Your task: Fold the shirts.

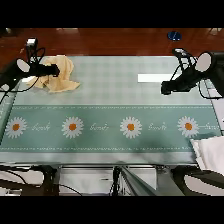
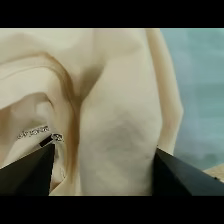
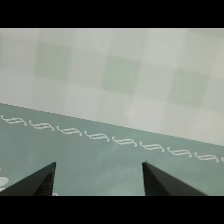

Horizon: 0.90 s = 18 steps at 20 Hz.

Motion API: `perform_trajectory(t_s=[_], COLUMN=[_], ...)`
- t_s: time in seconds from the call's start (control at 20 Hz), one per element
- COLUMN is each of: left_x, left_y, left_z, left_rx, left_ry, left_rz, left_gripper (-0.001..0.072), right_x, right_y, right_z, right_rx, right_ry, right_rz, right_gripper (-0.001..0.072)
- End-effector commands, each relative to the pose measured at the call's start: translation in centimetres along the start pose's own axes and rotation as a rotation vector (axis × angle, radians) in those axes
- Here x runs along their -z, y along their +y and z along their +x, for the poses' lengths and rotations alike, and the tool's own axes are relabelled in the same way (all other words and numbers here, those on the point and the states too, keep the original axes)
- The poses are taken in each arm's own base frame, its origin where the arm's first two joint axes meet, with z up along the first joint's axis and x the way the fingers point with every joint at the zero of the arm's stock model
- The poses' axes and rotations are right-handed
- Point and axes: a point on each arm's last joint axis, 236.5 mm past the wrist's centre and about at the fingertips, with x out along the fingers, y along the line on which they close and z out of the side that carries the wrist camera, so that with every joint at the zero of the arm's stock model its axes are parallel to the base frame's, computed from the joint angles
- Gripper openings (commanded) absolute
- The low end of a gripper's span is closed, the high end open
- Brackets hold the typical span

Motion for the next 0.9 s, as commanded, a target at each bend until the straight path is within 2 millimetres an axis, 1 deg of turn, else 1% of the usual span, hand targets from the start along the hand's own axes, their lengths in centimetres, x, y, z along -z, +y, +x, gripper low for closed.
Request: perform_trajectory(t_s=[0.0,0.05,0.1,0.2,0.25,0.3,0.35,0.4,0.45,0.5,0.55,0.6,0.65,0.7,0.75,0.8,0.85], left_x=[1.9,2.2,2.1,1.3,0.0,-2.4,-5.3,-8.6,-12.1,-15.3,-17.8,-19.9,-21.1,-21.6,-21.6,-21.0,-19.9], left_y=[0.6,0.6,0.7,0.5,0.4,0.2,0.0,-0.5,-1.3,-2.4,-3.7,-5.5,-7.5,-9.8,-11.9,-14.2,-16.1], left_z=[2.5,2.6,2.7,2.2,1.3,-0.2,-2.2,-5.0,-8.8,-13.0,-17.3,-22.1,-26.4,-30.9,-34.6,-38.1,-40.6], left_rx=[-0.013,-0.011,-0.013,-0.008,-0.003,-0.001,-0.001,0.0,0.002,0.012,0.028,0.055,0.09,0.131,0.168,0.207,0.248], left_ry=[0.04,0.047,0.044,0.037,0.02,-0.019,-0.076,-0.141,-0.222,-0.306,-0.385,-0.465,-0.533,-0.595,-0.642,-0.679,-0.69], left_rz=[0.007,0.007,0.006,0.009,0.015,0.026,0.038,0.055,0.076,0.081,0.064,0.055,0.072,0.095,0.121,0.154,0.186], left_gripper=[0.064,0.0305,0.0037,0.0043,0.0042,0.0042,0.0042,0.0042,0.0042,0.0042,0.0042,0.0042,0.0042,0.0042,0.0042,0.0042,0.0043], right_x=[-0.2,-0.3,-0.5,-0.7,-0.7,-0.7,-0.7,-0.6,-0.6,-0.5,-0.3,0.2,0.9,1.6,2.4,3.2,3.9], right_y=[0.0,0.0,0.0,0.0,-0.1,-0.1,-0.4,-0.7,-0.9,-1.3,-1.7,-2.2,-2.9,-3.5,-4.2,-5.0,-5.7], right_z=[0.0,0.0,0.0,0.0,0.0,0.0,0.0,0.0,0.0,-0.1,-0.1,-0.1,-0.2,-0.3,-0.5,-0.8,-1.0], right_rx=[-0.001,0.0,0.0,0.002,0.004,0.006,0.016,0.028,0.039,0.056,0.071,0.095,0.121,0.149,0.177,0.21,0.24], right_ry=[-0.008,-0.015,-0.021,-0.029,-0.03,-0.03,-0.03,-0.028,-0.027,-0.022,-0.011,0.01,0.039,0.072,0.106,0.142,0.172], right_rz=[0.008,0.009,0.012,0.011,0.01,0.009,0.005,0.001,-0.003,-0.009,-0.014,-0.022,-0.029,-0.037,-0.044,-0.05,-0.053], right_gripper=[0.0611,0.0611,0.061,0.0611,0.0611,0.0611,0.0611,0.0611,0.0611,0.0611,0.0611,0.0611,0.0611,0.0611,0.061,0.0611,0.0611])
